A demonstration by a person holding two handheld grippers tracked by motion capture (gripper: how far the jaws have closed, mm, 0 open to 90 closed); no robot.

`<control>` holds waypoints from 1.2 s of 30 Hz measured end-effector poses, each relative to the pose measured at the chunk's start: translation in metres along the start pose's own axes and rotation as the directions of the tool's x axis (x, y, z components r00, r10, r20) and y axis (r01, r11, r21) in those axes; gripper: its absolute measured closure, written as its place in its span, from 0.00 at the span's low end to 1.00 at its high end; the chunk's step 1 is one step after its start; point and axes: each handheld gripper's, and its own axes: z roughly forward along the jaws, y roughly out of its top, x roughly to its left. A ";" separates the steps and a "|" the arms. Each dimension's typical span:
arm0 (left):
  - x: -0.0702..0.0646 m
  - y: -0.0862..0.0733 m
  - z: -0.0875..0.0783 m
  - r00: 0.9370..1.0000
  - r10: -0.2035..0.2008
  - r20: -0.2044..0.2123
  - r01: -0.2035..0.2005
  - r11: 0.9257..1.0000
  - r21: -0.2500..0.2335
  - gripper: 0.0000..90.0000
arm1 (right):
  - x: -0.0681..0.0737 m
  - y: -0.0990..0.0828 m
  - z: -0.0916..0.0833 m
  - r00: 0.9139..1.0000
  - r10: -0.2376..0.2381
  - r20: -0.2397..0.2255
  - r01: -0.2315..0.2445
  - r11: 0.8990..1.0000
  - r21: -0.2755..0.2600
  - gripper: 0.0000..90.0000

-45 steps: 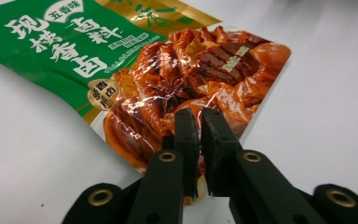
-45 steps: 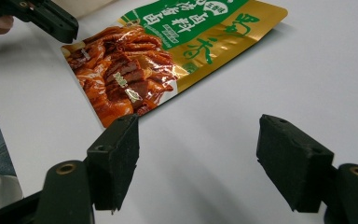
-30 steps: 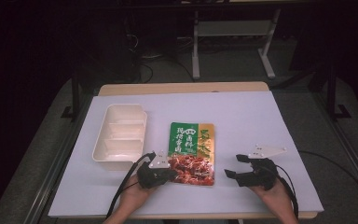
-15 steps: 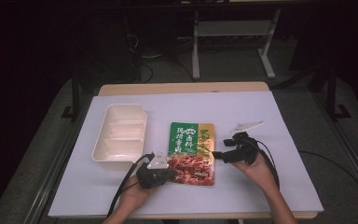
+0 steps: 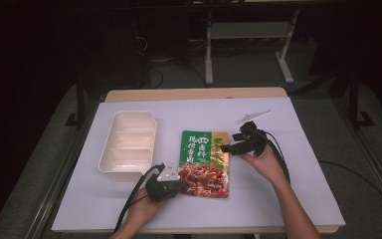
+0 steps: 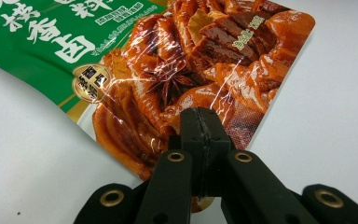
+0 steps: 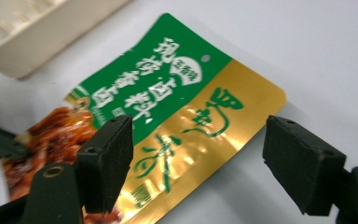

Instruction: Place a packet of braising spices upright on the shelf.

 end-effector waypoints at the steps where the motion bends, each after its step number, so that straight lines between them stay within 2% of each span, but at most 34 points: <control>1: 0.000 0.000 0.000 1.000 0.001 0.000 -0.001 1.000 0.000 1.00 | -0.003 0.000 0.003 1.000 0.005 0.004 -0.005 1.000 0.010 0.28; 3: 0.000 0.000 0.000 1.000 0.003 -0.001 -0.003 1.000 -0.001 1.00 | -0.008 0.000 0.010 1.000 0.016 0.011 -0.017 0.999 0.030 0.30; 8: 0.000 0.000 0.000 1.000 0.001 0.001 -0.001 1.000 -0.002 1.00 | -0.020 -0.003 0.022 0.998 0.061 0.008 -0.061 0.998 0.032 0.33; 14: 0.000 0.000 0.000 1.000 0.001 0.000 -0.001 1.000 -0.002 1.00 | -0.025 -0.007 0.031 0.996 0.087 -0.005 -0.087 0.995 0.042 0.38; 19: 0.000 0.000 0.000 1.000 0.001 0.000 -0.001 1.000 -0.002 1.00 | -0.023 -0.009 0.038 0.995 0.088 -0.050 -0.085 0.995 0.060 0.47; 23: 0.000 0.000 0.000 1.000 0.003 -0.001 -0.003 1.000 -0.001 1.00 | -0.019 -0.008 0.036 0.994 0.082 -0.070 -0.079 0.996 0.049 0.60; 24: 0.000 0.000 0.000 1.000 0.002 -0.001 -0.002 1.000 -0.001 1.00 | -0.017 -0.007 0.033 0.993 0.074 -0.090 -0.071 0.997 0.034 0.65; 27: 0.000 0.000 0.000 1.000 0.001 -0.001 -0.001 1.000 0.000 1.00 | -0.008 -0.004 0.027 0.994 0.034 -0.103 -0.032 0.999 0.019 0.73; 28: 0.000 0.000 0.000 1.000 0.001 -0.002 -0.001 1.000 -0.001 1.00 | -0.006 -0.003 0.025 0.992 0.025 -0.120 -0.024 1.000 0.008 0.76; 30: 0.000 0.000 0.000 1.000 0.003 -0.005 -0.003 1.000 -0.001 1.00 | -0.004 -0.003 0.022 0.987 0.023 -0.158 -0.024 1.000 -0.004 0.78; 32: 0.000 0.000 0.000 1.000 0.002 -0.005 -0.002 1.000 -0.002 1.00 | -0.004 -0.003 0.024 0.983 0.026 -0.183 -0.025 1.000 0.005 0.78; 36: 0.000 0.000 0.000 1.000 0.001 -0.004 -0.001 1.000 -0.002 1.00 | -0.006 -0.009 0.032 0.985 0.041 -0.169 -0.036 0.999 0.036 0.77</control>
